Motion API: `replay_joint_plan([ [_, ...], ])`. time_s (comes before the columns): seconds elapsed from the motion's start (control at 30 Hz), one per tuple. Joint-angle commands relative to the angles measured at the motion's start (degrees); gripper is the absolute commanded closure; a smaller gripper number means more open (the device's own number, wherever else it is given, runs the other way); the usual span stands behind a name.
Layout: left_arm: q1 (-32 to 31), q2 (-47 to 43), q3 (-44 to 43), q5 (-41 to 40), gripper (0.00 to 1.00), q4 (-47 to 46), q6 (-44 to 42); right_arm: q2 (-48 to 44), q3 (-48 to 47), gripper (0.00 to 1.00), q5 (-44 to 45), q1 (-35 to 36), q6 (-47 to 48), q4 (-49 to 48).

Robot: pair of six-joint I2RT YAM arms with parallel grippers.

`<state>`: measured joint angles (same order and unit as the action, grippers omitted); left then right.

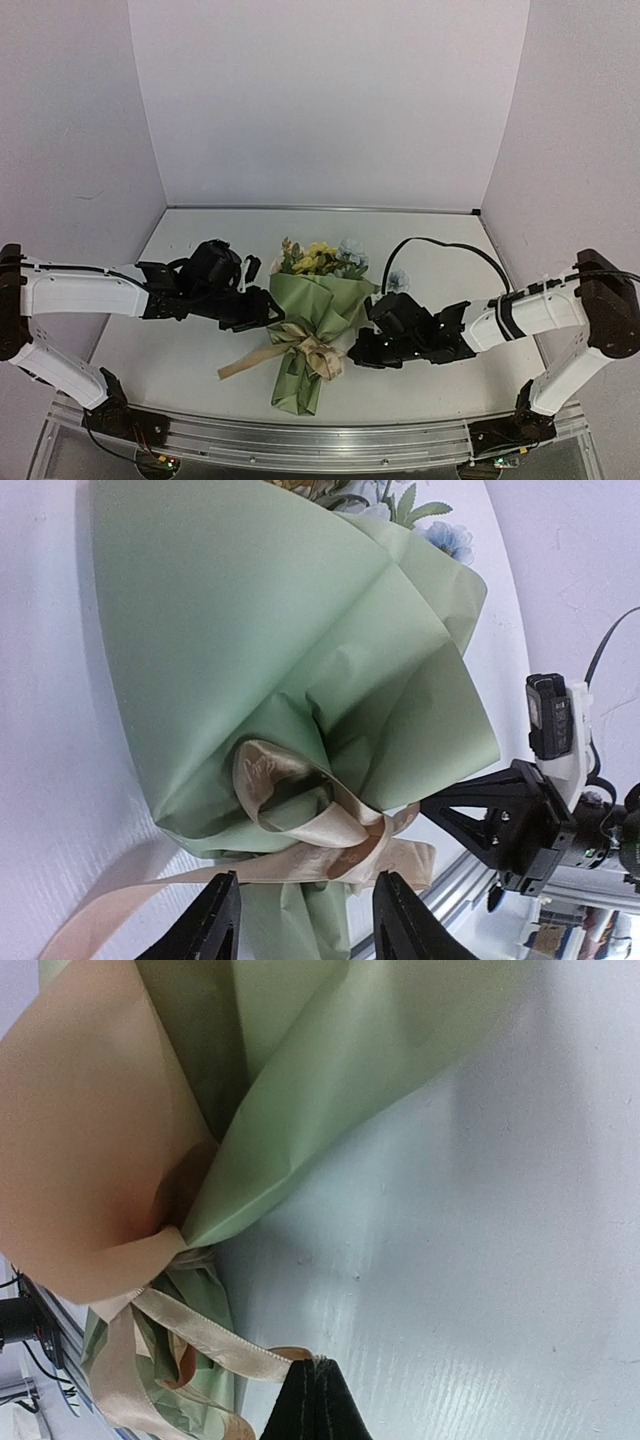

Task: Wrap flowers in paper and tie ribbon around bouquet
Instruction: Tie the half-tied ribbon around the folded bouquet.

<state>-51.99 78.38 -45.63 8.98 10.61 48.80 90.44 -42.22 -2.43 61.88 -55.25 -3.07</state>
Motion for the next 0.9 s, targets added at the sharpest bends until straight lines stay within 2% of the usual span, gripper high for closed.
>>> replay_joint_plan([
  [0.0,0.8,1.4,-0.1,5.7,0.51,-3.4,5.5,-2.7,0.7,1.00,2.4,0.6,0.9,1.2],
  [0.23,0.8,6.0,0.1,9.2,0.49,-7.0,13.1,-3.0,-0.1,1.00,2.4,0.7,1.9,1.4],
  [0.5,0.7,11.9,-4.8,7.6,0.50,-4.7,13.2,-3.6,0.3,1.00,4.0,0.9,2.3,1.4],
  [0.87,-0.6,13.8,-8.6,7.0,0.59,-3.7,12.3,-4.2,1.0,1.00,4.7,1.0,2.4,1.4],
])
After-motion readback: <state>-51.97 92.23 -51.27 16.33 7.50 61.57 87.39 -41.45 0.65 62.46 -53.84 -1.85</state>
